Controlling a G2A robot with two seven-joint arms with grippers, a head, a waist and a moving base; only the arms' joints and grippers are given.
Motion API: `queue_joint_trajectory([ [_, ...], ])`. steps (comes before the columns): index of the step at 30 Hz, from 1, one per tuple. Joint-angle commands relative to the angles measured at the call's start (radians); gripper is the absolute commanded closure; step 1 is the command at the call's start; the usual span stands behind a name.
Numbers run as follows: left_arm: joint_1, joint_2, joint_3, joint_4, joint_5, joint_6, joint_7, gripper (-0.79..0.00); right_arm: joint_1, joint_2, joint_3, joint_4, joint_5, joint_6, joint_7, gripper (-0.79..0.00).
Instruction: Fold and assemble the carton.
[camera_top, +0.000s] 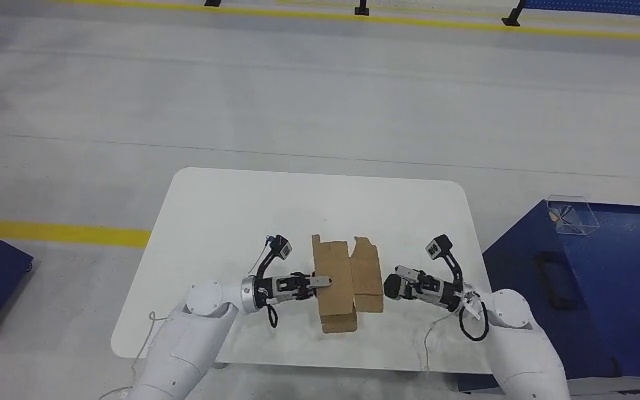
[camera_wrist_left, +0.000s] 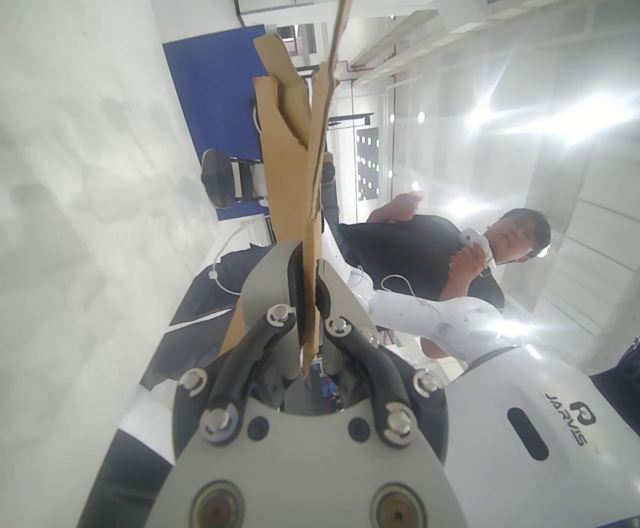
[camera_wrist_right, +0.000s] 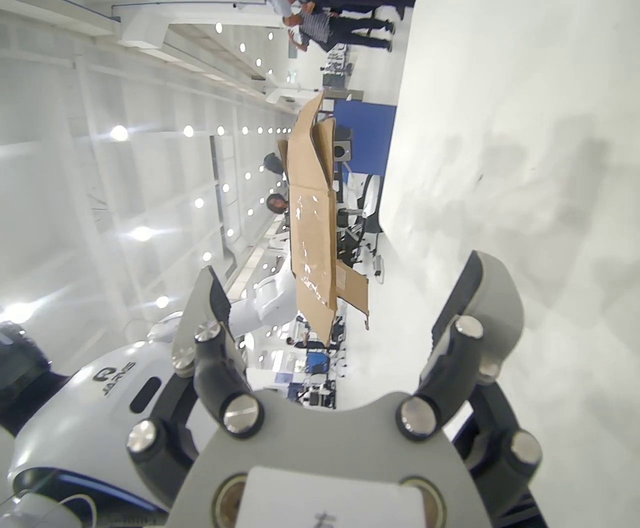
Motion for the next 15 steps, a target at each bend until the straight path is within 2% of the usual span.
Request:
queue_joint_trajectory([
  [1,0.027,0.004,0.0,-0.038,0.008,0.015,0.008,0.0,0.003,-0.006,-0.029,0.007,0.034,0.014,0.026,-0.271],
  [2,0.038,0.006,0.001,-0.051,0.015,0.02,0.017,0.0,0.005,-0.009,-0.045,0.013,0.042,0.013,0.031,-0.265],
  [3,0.047,0.007,0.004,-0.063,0.019,0.023,0.022,0.0,0.008,-0.013,-0.063,0.019,0.046,0.015,0.038,-0.114],
  [5,0.061,0.01,0.006,-0.079,0.025,0.027,0.03,0.0,0.016,-0.019,-0.089,0.027,0.067,0.007,0.053,0.0],
  [8,0.073,0.014,0.001,-0.091,0.023,0.03,0.037,0.0,0.028,-0.02,-0.097,0.041,0.092,-0.01,0.075,0.0],
  [9,0.076,0.016,-0.003,-0.092,0.021,0.031,0.042,-0.099,0.028,-0.02,-0.097,0.037,0.109,-0.003,0.082,0.0],
  [10,0.082,0.017,-0.009,-0.092,0.013,0.034,0.052,-0.763,0.027,-0.018,-0.095,0.033,0.124,0.004,0.088,0.0],
  [11,0.086,0.019,-0.013,-0.095,0.005,0.038,0.055,-0.785,0.026,-0.017,-0.094,0.027,0.135,0.01,0.095,0.0],
  [15,0.099,0.031,-0.054,-0.085,-0.02,0.029,0.062,-0.785,0.017,-0.009,-0.077,-0.011,0.186,0.03,0.114,0.0],
])
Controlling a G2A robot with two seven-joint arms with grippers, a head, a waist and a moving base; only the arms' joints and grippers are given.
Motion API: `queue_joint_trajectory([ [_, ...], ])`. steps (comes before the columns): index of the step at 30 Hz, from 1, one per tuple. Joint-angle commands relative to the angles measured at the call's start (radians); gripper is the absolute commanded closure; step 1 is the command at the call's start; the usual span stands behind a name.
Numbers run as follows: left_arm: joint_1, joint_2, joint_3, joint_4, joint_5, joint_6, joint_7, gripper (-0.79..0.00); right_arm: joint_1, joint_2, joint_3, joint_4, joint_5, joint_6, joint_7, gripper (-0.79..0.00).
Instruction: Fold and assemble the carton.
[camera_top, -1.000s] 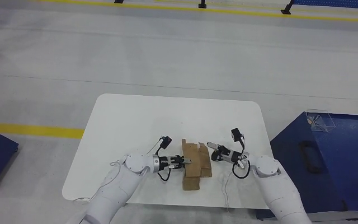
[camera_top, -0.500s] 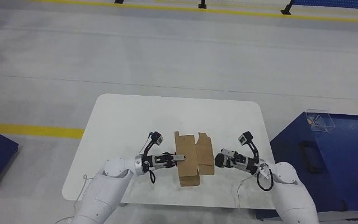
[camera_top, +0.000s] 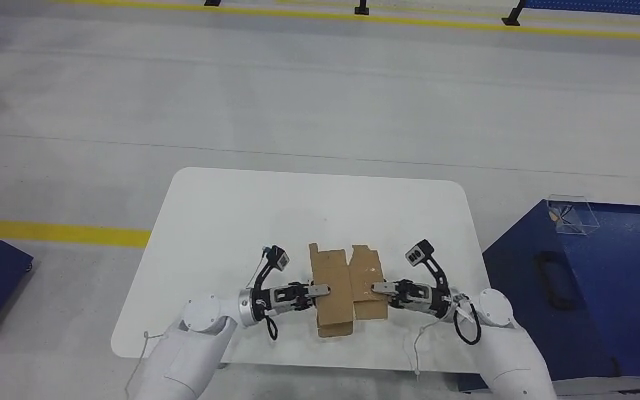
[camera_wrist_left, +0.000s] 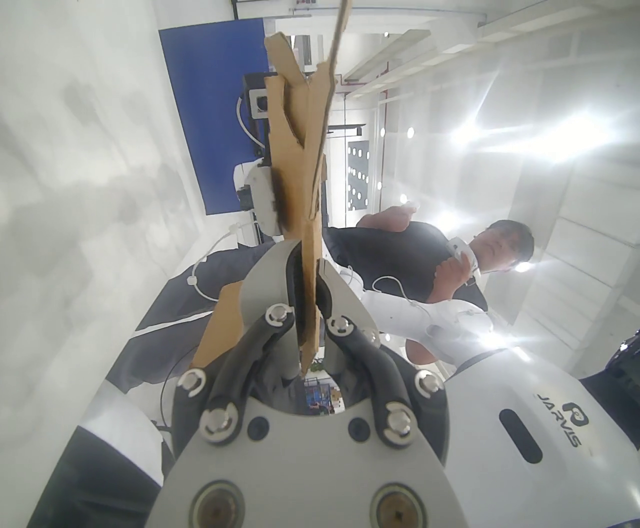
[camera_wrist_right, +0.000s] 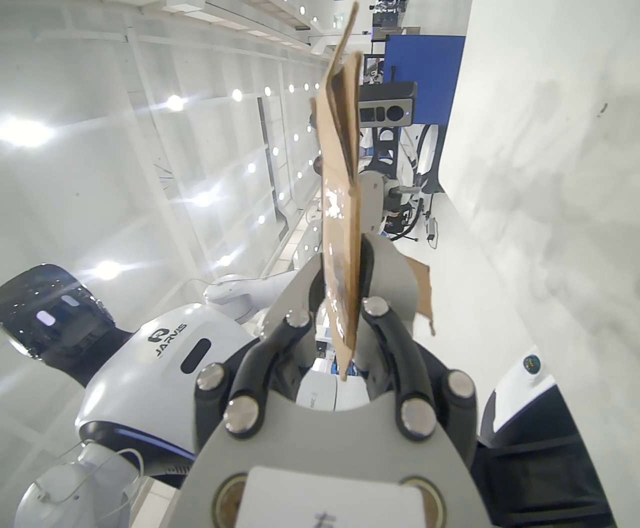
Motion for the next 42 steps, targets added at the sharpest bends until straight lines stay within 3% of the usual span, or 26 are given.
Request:
queue_joint_trajectory([
  [1,0.01,0.009,-0.034,0.012,-0.019,-0.014,0.006,-0.785,0.0,0.005,0.016,-0.019,0.024,0.01,0.01,0.0],
  [8,0.061,0.044,-0.176,0.099,-0.088,-0.059,0.046,-0.785,0.017,0.026,0.087,-0.237,0.006,-0.003,-0.023,0.0],
  [11,0.06,0.04,-0.157,0.143,-0.056,-0.064,0.117,-0.785,0.027,0.033,0.105,-0.389,-0.045,0.048,-0.095,0.0],
  [16,0.06,0.04,-0.157,0.143,-0.056,-0.064,0.117,-0.785,0.051,0.034,0.082,-0.653,-0.079,0.216,-0.223,0.0],
  [20,0.06,0.04,-0.157,0.143,-0.056,-0.064,0.117,-0.785,0.058,0.033,0.041,-0.817,-0.111,0.287,-0.286,0.0],
  [33,0.06,0.04,-0.157,0.143,-0.056,-0.064,0.117,-0.785,0.051,0.034,0.031,-0.86,-0.124,0.316,-0.308,0.0],
  [36,0.06,0.04,-0.157,0.143,-0.056,-0.064,0.117,-0.785,0.005,0.031,0.029,-0.82,0.078,0.353,-0.28,0.0],
  [39,0.06,0.04,-0.157,0.143,-0.056,-0.064,0.117,-0.785,-0.023,0.021,0.001,-0.75,0.407,0.437,-0.164,0.0],
  [42,0.06,0.04,-0.157,0.143,-0.056,-0.064,0.117,-0.785,-0.031,0.003,-0.078,-0.661,0.758,0.616,-0.063,0.0],
])
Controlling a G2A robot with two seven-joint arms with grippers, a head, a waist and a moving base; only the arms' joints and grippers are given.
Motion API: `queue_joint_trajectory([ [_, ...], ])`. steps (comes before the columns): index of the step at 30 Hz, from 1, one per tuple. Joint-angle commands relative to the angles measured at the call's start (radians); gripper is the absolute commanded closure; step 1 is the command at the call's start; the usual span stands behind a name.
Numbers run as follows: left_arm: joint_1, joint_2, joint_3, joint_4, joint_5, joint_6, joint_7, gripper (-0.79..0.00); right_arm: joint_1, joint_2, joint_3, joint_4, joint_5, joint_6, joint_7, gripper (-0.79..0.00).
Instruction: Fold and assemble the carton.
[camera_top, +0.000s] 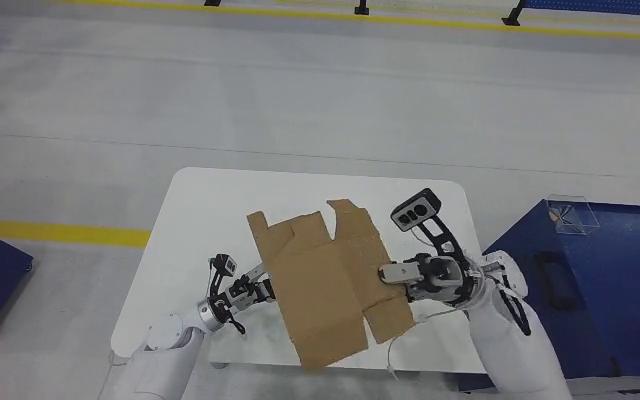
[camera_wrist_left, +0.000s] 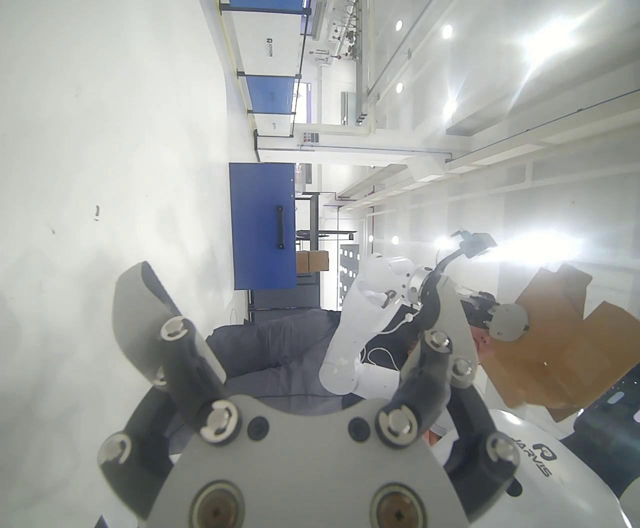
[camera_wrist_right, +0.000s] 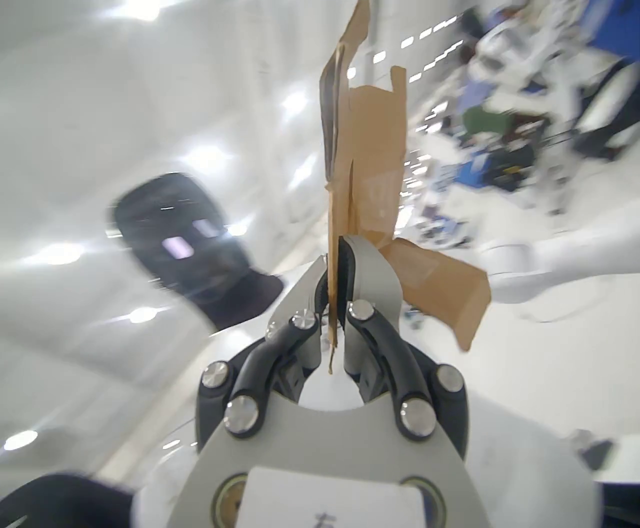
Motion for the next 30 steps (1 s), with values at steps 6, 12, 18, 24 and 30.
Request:
queue_joint_trajectory([
  [6,0.0,0.0,0.0,0.0,0.0,0.0,0.0,-0.785,0.013,-0.062,-0.338,0.112,0.81,0.366,-0.048,0.0],
  [12,0.0,0.0,0.0,0.0,0.0,0.0,0.0,-0.785,0.004,-0.116,-0.537,0.153,1.444,0.688,-0.371,0.0],
  [18,0.0,0.0,0.0,0.0,0.0,0.0,0.0,-0.785,-0.008,-0.152,-0.528,0.176,1.411,0.76,-0.442,0.0],
  [24,0.0,0.0,0.0,0.0,0.0,0.0,0.0,-0.785,0.009,-0.154,-0.356,0.179,0.783,0.514,-0.219,0.0],
  [30,0.0,0.0,0.0,0.0,0.0,0.0,0.0,-0.785,0.041,-0.111,-0.138,0.205,0.116,0.058,-0.071,0.0],
])
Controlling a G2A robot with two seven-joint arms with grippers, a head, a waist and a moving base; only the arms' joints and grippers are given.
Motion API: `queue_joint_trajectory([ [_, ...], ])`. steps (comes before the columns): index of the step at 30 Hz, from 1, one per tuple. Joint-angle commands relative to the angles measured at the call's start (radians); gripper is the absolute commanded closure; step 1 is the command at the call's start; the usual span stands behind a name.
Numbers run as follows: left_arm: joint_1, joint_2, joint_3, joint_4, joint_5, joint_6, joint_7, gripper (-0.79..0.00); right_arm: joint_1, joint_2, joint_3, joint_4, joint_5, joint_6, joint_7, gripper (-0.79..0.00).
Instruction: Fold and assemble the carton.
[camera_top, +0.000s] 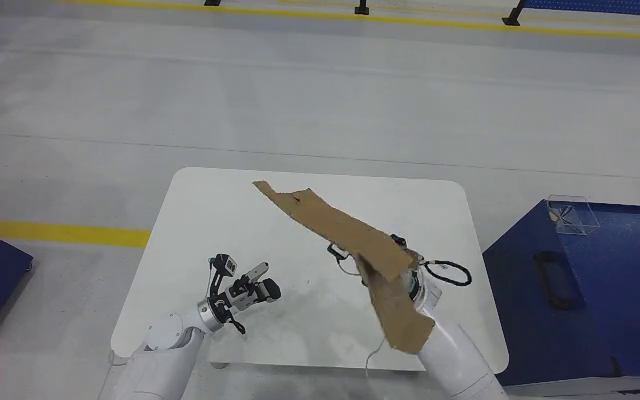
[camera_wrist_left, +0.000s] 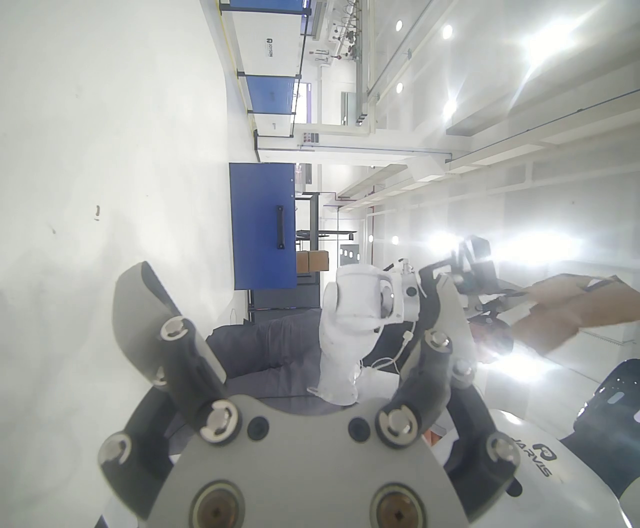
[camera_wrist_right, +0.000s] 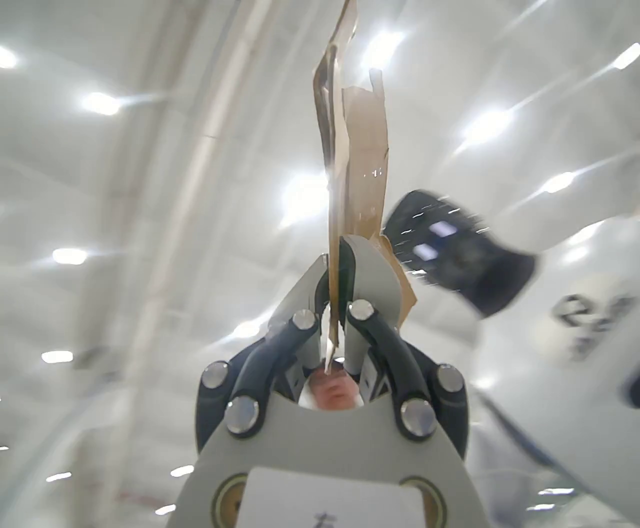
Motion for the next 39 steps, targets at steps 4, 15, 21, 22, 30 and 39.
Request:
queue_joint_trajectory([
  [4,0.0,0.0,0.0,0.0,0.0,0.0,0.0,-0.785,-0.043,0.041,0.213,-0.107,-0.566,-0.412,-0.063,0.0],
  [15,0.0,0.0,0.0,0.0,0.0,0.0,0.0,-0.785,-0.175,0.06,0.346,-0.312,-1.111,-0.803,-0.28,0.0],
  [21,0.0,0.0,0.0,0.0,0.0,0.0,0.0,-0.785,-0.172,0.061,0.352,-0.318,-1.131,-0.812,-0.283,0.0],
  [22,0.0,0.0,0.0,0.0,0.0,0.0,0.0,-0.785,-0.163,0.064,0.382,-0.342,-1.252,-0.875,-0.308,0.0],
  [30,0.0,0.0,0.0,0.0,0.0,0.0,0.0,-0.785,-0.259,0.045,0.579,-0.649,-1.99,-1.237,-0.779,0.0],
  [39,0.0,0.0,0.0,0.0,0.0,0.0,0.0,-0.785,-0.215,0.016,0.645,-0.803,-3.028,-1.286,-1.545,0.0],
])
